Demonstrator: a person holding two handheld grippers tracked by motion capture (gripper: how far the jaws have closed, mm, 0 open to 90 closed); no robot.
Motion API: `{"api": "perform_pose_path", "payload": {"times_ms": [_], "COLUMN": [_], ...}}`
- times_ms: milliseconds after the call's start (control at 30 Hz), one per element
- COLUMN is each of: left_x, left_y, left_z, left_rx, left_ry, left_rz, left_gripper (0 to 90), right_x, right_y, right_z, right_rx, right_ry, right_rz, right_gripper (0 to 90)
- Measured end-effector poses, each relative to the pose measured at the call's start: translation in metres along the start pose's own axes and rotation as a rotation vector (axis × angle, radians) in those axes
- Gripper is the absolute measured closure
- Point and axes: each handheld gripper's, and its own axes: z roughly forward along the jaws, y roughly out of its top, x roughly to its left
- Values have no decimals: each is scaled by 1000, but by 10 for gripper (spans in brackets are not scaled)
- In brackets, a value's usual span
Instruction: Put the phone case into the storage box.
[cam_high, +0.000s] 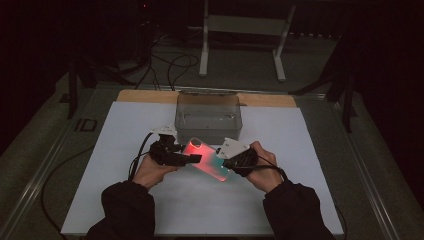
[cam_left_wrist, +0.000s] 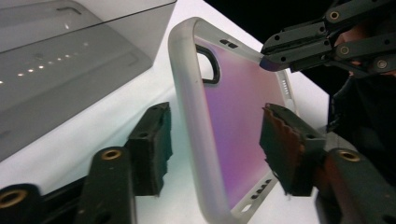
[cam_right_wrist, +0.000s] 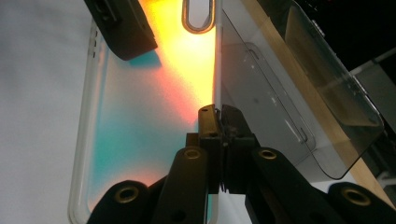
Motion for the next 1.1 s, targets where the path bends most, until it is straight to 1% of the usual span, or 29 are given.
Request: {"api": "perform_pose_path", "payload": {"times_ms": [67, 133, 167, 233, 267, 300, 333, 367, 400, 433, 467, 500, 533, 600, 667, 700, 733, 767, 800, 833, 867, 933, 1033, 1100], "left_x": [0, 0, 0, 0, 0, 0, 1, 1, 1, 0, 0, 0, 0, 0, -1, -2, -2, -2, -3, -3, -3, -4, -5, -6], "left_y": [0, 0, 0, 0, 0, 0, 0, 0, 0, 0, 0, -1, -2, -3, -3, -2, -2, -1, -1, -1, -1, -1, -1, 0], "left_z": [0, 0, 0, 0, 0, 0, -2, -3, -3, -4, -4, -3, -3, -3, -5, -7, -7, -8, -10, -11, -11, -12, -13, -14], "left_rx": [-1, 0, 0, 9, 9, 8, -4, -5, -5, -10, -10, 16, 14, 10, -11, -25, -25, -29, -33, -32, -32, -30, -30, -28], "left_ry": [-16, -34, -34, -53, -53, -60, -77, -76, -76, -72, -72, -37, -36, -29, -15, -8, -8, -7, -4, -6, -6, 0, -2, -1], "left_rz": [-3, -2, -2, 3, 3, 4, 6, 15, 15, 35, 35, 55, 61, 64, 69, 74, 74, 79, 84, 87, 87, 94, 106, 111], "left_gripper": [493, 542, 570, 630, 654, 687, 727, 769, 812, 862, 866, 867, 868, 870, 870, 871, 871, 871, 871, 871, 871, 871, 871, 871], "right_x": [1, 2, 2, 3, 2, 2, 2, 3, 3, 3, 3, 2, 1, 0, -1, -2, -2, -3, -7, -9, -10, -12, -15, -17], "right_y": [1, 1, 1, 2, 2, 2, 2, 2, 2, 1, 1, 1, 1, 1, 1, -1, -1, -1, -3, -4, -4, -5, -6, -6], "right_z": [0, 0, 0, 0, 0, -1, -1, 0, 0, 1, 1, 1, 0, -1, -2, -2, -2, -3, -4, -4, -5, -5, -5, -5], "right_rx": [-3, -10, -10, -11, -11, -13, -13, -12, -10, -5, -5, -21, -27, -31, -34, -38, -38, -45, -59, -64, -69, -67, -75, -80], "right_ry": [7, 1, 1, 1, 3, 4, 4, 1, 2, 2, 2, -3, 7, 9, 6, 11, 11, 15, 31, 44, 48, 65, 81, 106], "right_rz": [-2, -12, -12, -14, -18, -21, -25, -32, -34, -38, -38, -29, -15, -10, -7, 1, 1, 15, 33, 43, 48, 81, 104, 128], "right_gripper": [886, 886, 886, 885, 883, 881, 878, 872, 868, 890, 890, 900, 900, 894, 832, 775, 775, 750, 693, 678, 642, 589, 516, 497]}}
